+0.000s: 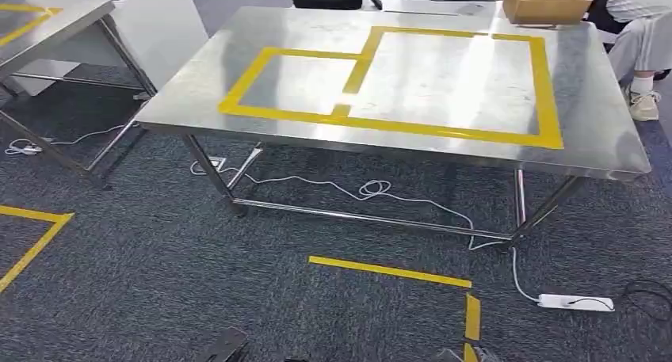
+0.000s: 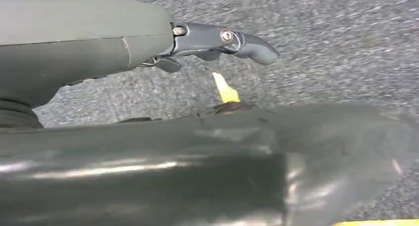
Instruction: Take the parts from the cabinet and place them on the table.
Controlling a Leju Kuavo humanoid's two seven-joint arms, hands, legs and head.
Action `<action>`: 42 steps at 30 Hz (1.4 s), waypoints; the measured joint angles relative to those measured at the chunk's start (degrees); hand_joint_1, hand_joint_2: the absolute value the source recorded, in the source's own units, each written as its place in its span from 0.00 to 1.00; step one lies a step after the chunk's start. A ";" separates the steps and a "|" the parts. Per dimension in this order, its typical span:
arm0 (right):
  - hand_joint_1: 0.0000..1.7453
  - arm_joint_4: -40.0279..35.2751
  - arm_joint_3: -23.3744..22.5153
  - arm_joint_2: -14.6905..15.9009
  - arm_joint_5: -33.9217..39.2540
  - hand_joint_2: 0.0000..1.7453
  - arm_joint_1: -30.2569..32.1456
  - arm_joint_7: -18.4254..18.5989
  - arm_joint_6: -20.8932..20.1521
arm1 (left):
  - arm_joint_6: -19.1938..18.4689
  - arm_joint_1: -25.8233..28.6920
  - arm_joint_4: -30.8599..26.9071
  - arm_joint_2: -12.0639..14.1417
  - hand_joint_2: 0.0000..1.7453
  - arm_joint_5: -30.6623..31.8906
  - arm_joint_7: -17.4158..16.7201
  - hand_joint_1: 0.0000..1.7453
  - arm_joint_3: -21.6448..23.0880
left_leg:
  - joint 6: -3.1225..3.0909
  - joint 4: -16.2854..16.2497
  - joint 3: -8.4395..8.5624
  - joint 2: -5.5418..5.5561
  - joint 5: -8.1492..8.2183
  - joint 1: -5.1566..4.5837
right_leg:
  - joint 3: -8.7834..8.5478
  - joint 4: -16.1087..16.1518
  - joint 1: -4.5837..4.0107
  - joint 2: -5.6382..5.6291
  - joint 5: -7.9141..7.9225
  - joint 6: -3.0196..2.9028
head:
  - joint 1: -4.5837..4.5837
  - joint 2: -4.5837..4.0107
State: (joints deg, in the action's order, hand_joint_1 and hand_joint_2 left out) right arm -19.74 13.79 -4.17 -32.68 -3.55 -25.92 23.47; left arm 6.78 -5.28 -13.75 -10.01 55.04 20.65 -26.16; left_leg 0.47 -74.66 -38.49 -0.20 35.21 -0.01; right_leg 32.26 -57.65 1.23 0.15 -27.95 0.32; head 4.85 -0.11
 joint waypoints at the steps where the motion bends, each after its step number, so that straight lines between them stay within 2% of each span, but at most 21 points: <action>1: 0.00 -0.02 0.00 0.00 0.00 0.00 -0.04 0.04 0.00 | 0.00 0.02 0.00 0.00 0.00 0.00 0.00 0.00 -0.02 | -0.23 3.72 2.30 0.00 -1.89 -0.01 | 0.27 0.00 -0.02 -0.03 0.24 0.09 | 0.02 0.00; 3: 0.00 -0.11 0.02 0.00 -0.02 0.00 -0.10 0.04 0.00 | 0.00 -0.10 0.00 0.00 0.00 0.00 0.04 0.00 -0.02 | -1.16 14.94 8.87 0.06 -6.06 -0.14 | 0.52 0.02 -0.06 -0.09 0.70 0.38 | 0.00 0.00; 4: 0.00 -0.15 0.02 -0.04 -0.02 0.00 -0.11 0.04 0.00 | 0.02 -0.23 0.00 0.04 0.00 -0.02 0.04 0.00 -0.02 | -1.51 17.45 10.10 0.10 -5.36 -0.40 | 0.77 -0.04 -0.20 -0.08 0.91 0.66 | -0.02 0.00; 8: 0.00 -0.15 0.04 -0.04 -0.02 0.00 -0.13 0.07 -0.02 | 0.07 0.03 0.00 0.07 0.00 -0.13 0.11 0.00 -0.07 | -2.22 18.06 9.31 0.10 -6.43 -0.66 | 1.11 0.25 -0.09 0.01 2.01 2.33 | 0.00 0.00; 10: 0.00 -0.17 0.02 0.07 -0.04 0.00 -0.16 0.17 -0.04 | 0.07 -0.14 0.00 -0.07 0.00 -0.37 0.15 0.00 -0.07 | -2.89 18.90 9.10 -0.15 -7.53 -0.27 | 2.74 -2.16 -0.06 -0.08 -0.90 2.65 | -0.18 0.00; 12: 0.00 -0.20 0.07 0.07 -0.11 0.00 -0.22 0.24 -0.11 | 0.07 -0.15 0.00 -0.13 0.00 -0.46 0.20 0.00 -0.09 | -3.36 18.77 8.10 -0.24 -8.16 -0.43 | 5.99 -10.84 -0.07 -0.08 -6.06 2.83 | -0.50 0.00; 14: 0.00 -0.20 0.09 0.09 -0.22 0.00 0.00 0.31 -0.11 | 0.09 0.04 0.00 -0.11 0.00 -0.46 0.22 0.00 -0.09 | -3.46 18.65 7.20 -0.35 -8.74 -0.70 | 7.95 -17.16 -0.10 -0.08 -8.54 3.03 | -0.50 0.00; 16: 0.00 -0.22 0.09 0.17 -0.26 0.00 0.07 0.35 -0.13 | 0.09 0.10 0.00 -0.11 0.00 -0.46 0.22 0.00 -0.11 | -3.31 18.22 6.38 -0.32 -9.14 -0.74 | 4.66 -12.98 -0.12 -0.07 -6.00 2.93 | -0.50 0.00; 18: 0.00 -0.33 0.09 0.17 -0.31 0.00 -0.12 0.35 -0.13 | 0.09 0.07 0.00 -0.13 0.00 -0.46 0.22 0.00 -0.11 | -3.13 17.47 5.81 -0.31 -9.23 -0.73 | -2.04 -2.23 -0.09 -0.01 -2.09 2.65 | -0.52 0.00; 19: 0.00 -0.35 0.09 0.17 -0.31 0.00 -0.34 0.35 -0.13 | 0.09 0.05 0.00 -0.13 0.00 -0.48 0.24 0.00 -0.11 | -2.88 17.20 5.51 -0.33 -9.31 -0.87 | -3.48 0.74 -0.19 -0.04 -3.34 2.41 | -0.48 0.00; 23: 0.00 -0.50 0.11 0.17 -0.44 0.00 -0.04 0.35 -0.17 | 0.09 0.09 0.00 -0.11 0.00 -0.48 0.33 0.00 -0.11 | -1.49 16.96 5.15 -0.30 -10.02 -0.86 | -2.78 0.73 -0.60 -0.08 -2.10 0.85 | -0.44 0.00; 24: 0.00 -0.50 0.11 0.09 -0.48 0.00 -0.11 0.33 -0.17 | 0.11 0.12 0.00 0.00 0.00 -0.48 0.33 0.00 -0.13 | -1.19 16.49 4.80 -0.18 -9.59 -0.74 | -2.68 1.11 -0.06 0.17 -1.45 0.22 | -0.51 0.00; 26: 0.00 -0.55 0.04 0.17 -0.57 0.00 -0.29 0.35 -0.17 | 0.09 0.16 0.00 -0.02 0.00 -0.48 0.33 0.00 -0.13 | -0.35 11.89 3.00 -0.02 -5.05 -0.44 | -2.50 1.05 -0.07 0.15 -0.82 -0.45 | 0.00 0.00; 28: 0.00 -0.55 0.07 0.15 -0.57 0.00 -0.08 0.35 -0.17 | 0.09 0.16 0.00 0.04 0.00 -0.48 0.33 0.00 -0.15 | 0.24 2.25 -0.34 -0.02 -0.12 0.00 | -1.71 0.99 -0.09 0.16 -0.31 -0.36 | -0.04 0.00; 29: 0.00 -0.55 0.07 0.15 -0.57 0.00 0.02 0.35 -0.20 | 0.09 0.24 0.00 0.04 0.00 -0.48 0.33 0.00 -0.15 | 0.43 -0.66 -1.15 -0.02 0.82 0.13 | -1.37 0.91 -0.08 0.20 -0.10 -0.29 | -0.04 0.00; 31: 0.00 -0.55 0.07 0.15 -0.57 0.00 0.04 0.35 -0.17 | 0.09 0.36 0.00 0.04 0.00 -0.48 0.33 0.00 -0.15 | 0.53 1.91 1.04 -0.02 -1.33 0.46 | -0.90 0.80 -0.05 0.18 0.21 -0.03 | -0.02 0.00; 33: 0.00 -0.57 0.07 0.15 -0.57 0.00 0.01 0.35 -0.17 | 0.09 0.30 0.00 0.07 0.00 -0.48 0.33 0.00 -0.15 | 0.21 12.22 6.83 -0.02 -5.92 0.55 | -0.81 0.71 0.01 0.13 0.40 0.27 | -0.02 0.00; 34: 0.00 -0.57 0.07 0.15 -0.57 0.00 -0.01 0.35 -0.17 | 0.09 0.29 0.00 0.07 0.00 -0.48 0.33 0.00 -0.15 | -0.05 16.72 9.09 0.04 -6.54 0.54 | -0.76 0.71 0.01 0.14 0.55 0.51 | -0.04 0.00; 39: 0.00 -0.57 0.09 0.15 -0.57 0.00 0.01 0.35 -0.11 | 0.11 0.46 0.00 0.04 0.00 -0.48 0.42 0.00 -0.17 | -1.88 17.97 8.47 0.05 -7.37 0.05 | 0.08 0.77 -0.04 0.09 1.54 2.48 | -0.07 0.02; 40: 0.00 -0.57 0.09 0.17 -0.57 0.00 0.04 0.37 -0.11 | 0.09 0.34 0.00 0.00 0.00 -0.48 0.42 0.00 -0.17 | -2.36 18.23 8.37 -0.13 -7.83 0.19 | 1.09 -0.21 0.12 0.02 0.13 2.57 | -0.20 0.00; 42: 0.00 -0.59 0.13 0.15 -0.57 0.00 0.00 0.37 -0.09 | 0.09 0.23 0.00 -0.04 0.00 -0.48 0.46 0.00 -0.17 | -3.05 18.19 7.51 -0.14 -8.40 0.05 | 4.08 -8.06 0.07 -0.03 -5.20 2.75 | -0.48 0.00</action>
State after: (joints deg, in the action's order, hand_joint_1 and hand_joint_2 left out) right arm -20.33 13.92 -4.02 -33.24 -3.55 -25.55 23.39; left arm 6.86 -5.04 -13.75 -10.05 54.55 21.11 -26.34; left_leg -2.58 -56.48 -30.99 -0.34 26.81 0.04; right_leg 36.34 -65.71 1.29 0.12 -33.15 3.06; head 4.37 -0.11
